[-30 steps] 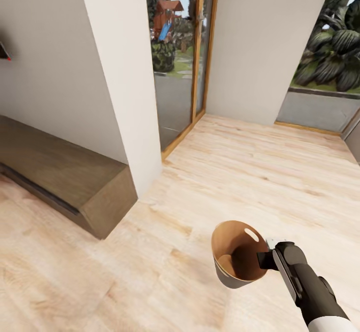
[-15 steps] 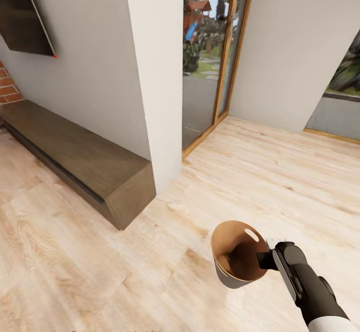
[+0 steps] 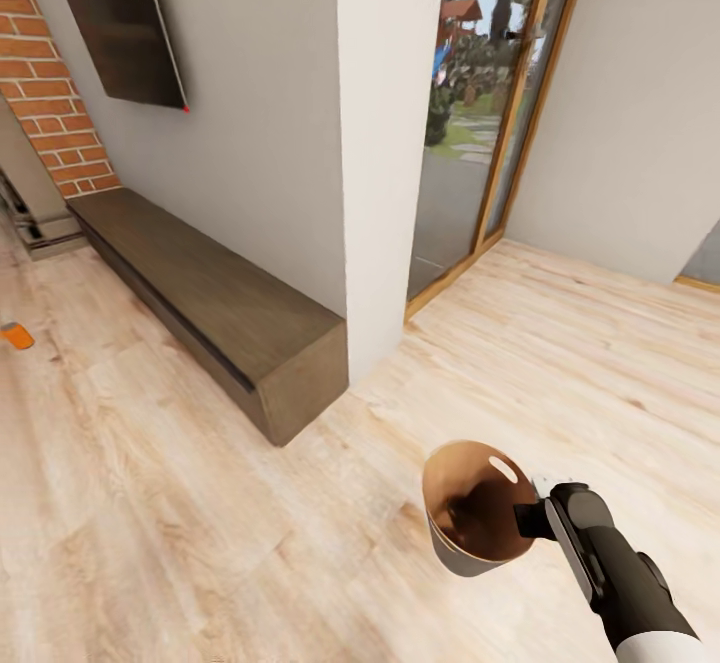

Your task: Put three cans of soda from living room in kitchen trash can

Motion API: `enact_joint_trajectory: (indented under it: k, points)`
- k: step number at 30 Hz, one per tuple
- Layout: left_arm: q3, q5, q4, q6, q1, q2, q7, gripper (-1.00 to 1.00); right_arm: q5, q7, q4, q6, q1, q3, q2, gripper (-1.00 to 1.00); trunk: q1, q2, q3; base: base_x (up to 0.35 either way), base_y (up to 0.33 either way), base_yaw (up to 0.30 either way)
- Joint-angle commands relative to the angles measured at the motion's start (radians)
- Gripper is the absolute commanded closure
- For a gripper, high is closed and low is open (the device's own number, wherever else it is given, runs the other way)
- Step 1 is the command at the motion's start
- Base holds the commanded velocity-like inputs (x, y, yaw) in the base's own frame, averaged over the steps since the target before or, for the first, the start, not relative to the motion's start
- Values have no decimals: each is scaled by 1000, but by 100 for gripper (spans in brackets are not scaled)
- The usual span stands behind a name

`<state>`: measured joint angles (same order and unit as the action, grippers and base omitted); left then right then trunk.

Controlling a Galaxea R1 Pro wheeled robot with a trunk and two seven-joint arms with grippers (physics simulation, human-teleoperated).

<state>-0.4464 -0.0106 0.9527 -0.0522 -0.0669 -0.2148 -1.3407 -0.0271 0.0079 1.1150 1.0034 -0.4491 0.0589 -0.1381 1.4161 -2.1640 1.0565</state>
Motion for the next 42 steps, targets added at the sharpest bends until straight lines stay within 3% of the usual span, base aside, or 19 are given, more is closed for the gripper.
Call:
enact_joint_trajectory:
  k: [1, 42]
  points:
    - [0, 0, 0, 0, 0, 0, 0, -100, 12, 1, 0, 0, 0, 0, 0, 100, 0, 0, 0, 0, 0, 290]
    - [0, 1, 0, 0, 0, 0, 0, -100, 10, 0, -25, 0, 0, -1, 2, 100, 0, 0, 0, 0, 0, 290]
